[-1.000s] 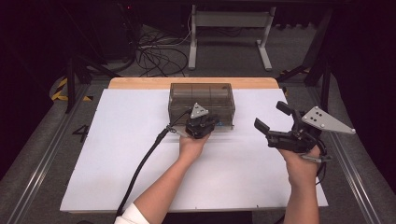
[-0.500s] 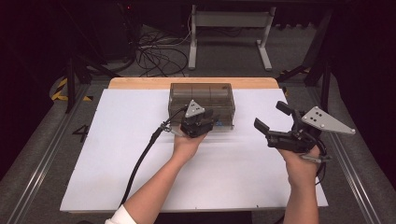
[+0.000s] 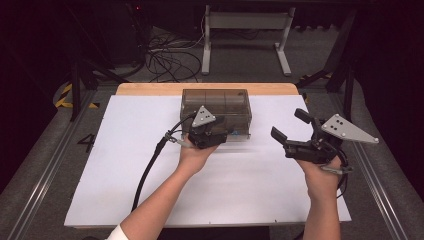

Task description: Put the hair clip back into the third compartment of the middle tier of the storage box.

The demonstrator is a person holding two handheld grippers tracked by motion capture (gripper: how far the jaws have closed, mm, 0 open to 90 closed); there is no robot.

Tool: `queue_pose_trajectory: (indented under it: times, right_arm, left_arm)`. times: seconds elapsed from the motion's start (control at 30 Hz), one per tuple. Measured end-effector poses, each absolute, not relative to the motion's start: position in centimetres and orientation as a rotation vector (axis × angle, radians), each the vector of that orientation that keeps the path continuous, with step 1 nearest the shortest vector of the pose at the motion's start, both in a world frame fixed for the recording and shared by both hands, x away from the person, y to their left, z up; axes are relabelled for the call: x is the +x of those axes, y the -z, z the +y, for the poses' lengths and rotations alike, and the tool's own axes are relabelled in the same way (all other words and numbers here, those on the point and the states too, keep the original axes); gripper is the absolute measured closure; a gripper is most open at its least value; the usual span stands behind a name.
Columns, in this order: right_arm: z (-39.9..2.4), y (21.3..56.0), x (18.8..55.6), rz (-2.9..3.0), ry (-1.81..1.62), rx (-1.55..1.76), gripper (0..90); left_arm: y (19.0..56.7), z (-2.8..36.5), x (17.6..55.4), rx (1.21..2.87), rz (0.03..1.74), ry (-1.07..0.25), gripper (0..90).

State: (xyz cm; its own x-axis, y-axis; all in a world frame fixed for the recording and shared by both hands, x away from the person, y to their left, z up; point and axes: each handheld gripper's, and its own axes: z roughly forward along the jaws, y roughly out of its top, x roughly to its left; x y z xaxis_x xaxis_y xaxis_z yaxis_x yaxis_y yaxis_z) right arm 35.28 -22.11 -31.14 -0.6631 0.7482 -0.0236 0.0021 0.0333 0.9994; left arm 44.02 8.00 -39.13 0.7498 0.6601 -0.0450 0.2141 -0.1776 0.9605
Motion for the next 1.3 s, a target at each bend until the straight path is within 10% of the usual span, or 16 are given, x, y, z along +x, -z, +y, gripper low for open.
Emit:
queue_pose_trajectory:
  times: [1.3]
  right_arm:
    - [-21.5, 31.5, 35.6, 1.766, -1.662, 0.768, 5.6]
  left_arm:
    - [35.5, 13.0, 39.8, 1.709, 0.617, -0.508, 18.4]
